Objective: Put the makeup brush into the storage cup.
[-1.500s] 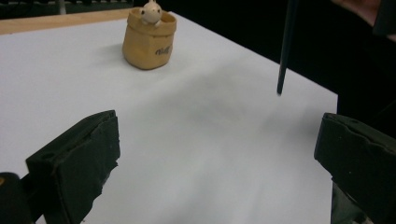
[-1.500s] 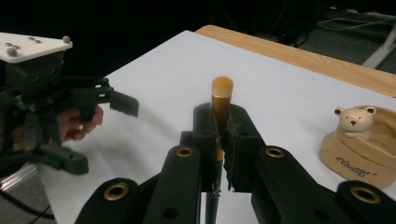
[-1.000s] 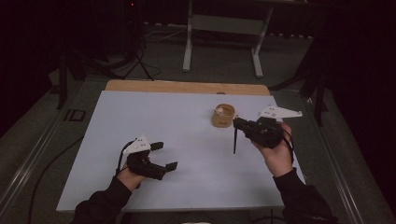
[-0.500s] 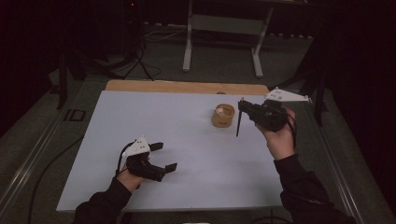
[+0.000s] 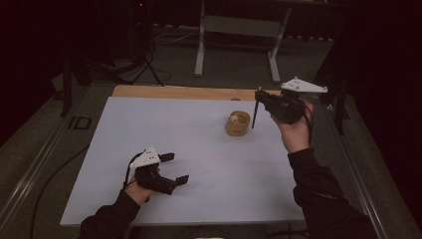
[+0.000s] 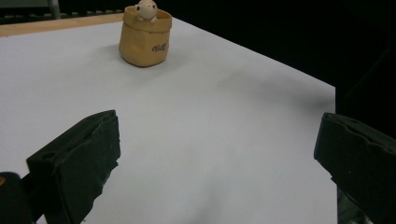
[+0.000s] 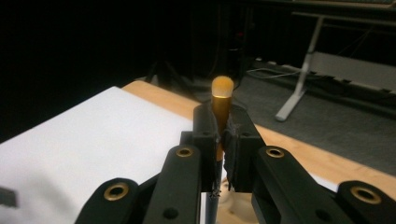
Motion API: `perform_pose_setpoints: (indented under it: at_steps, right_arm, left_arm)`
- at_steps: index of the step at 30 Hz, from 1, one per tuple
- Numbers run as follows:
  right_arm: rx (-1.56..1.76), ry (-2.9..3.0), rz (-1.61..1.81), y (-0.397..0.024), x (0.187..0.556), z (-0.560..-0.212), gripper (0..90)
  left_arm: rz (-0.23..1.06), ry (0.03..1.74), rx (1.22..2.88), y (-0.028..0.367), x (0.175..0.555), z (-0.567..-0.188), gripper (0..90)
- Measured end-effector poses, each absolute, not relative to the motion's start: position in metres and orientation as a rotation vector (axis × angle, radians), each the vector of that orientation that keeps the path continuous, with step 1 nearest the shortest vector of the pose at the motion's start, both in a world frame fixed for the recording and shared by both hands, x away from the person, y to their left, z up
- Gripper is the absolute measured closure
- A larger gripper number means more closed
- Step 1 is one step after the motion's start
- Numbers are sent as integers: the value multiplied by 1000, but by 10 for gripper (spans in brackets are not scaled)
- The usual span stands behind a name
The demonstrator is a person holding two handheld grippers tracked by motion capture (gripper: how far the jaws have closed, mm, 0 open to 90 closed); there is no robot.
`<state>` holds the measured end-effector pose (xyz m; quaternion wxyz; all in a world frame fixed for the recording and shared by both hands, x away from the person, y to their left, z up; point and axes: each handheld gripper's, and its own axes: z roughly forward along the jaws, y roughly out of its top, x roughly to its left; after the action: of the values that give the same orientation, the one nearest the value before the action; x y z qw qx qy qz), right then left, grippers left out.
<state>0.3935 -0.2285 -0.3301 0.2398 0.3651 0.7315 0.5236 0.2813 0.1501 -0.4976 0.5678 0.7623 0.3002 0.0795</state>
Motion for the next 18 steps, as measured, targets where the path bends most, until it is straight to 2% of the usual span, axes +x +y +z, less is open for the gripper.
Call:
perform_pose_setpoints:
  at_steps: [18]
  right_arm:
    - [1048,1903,1450,-229,433,-315,840]
  left_arm:
    - [223,694,1787,153,281,-497,11]
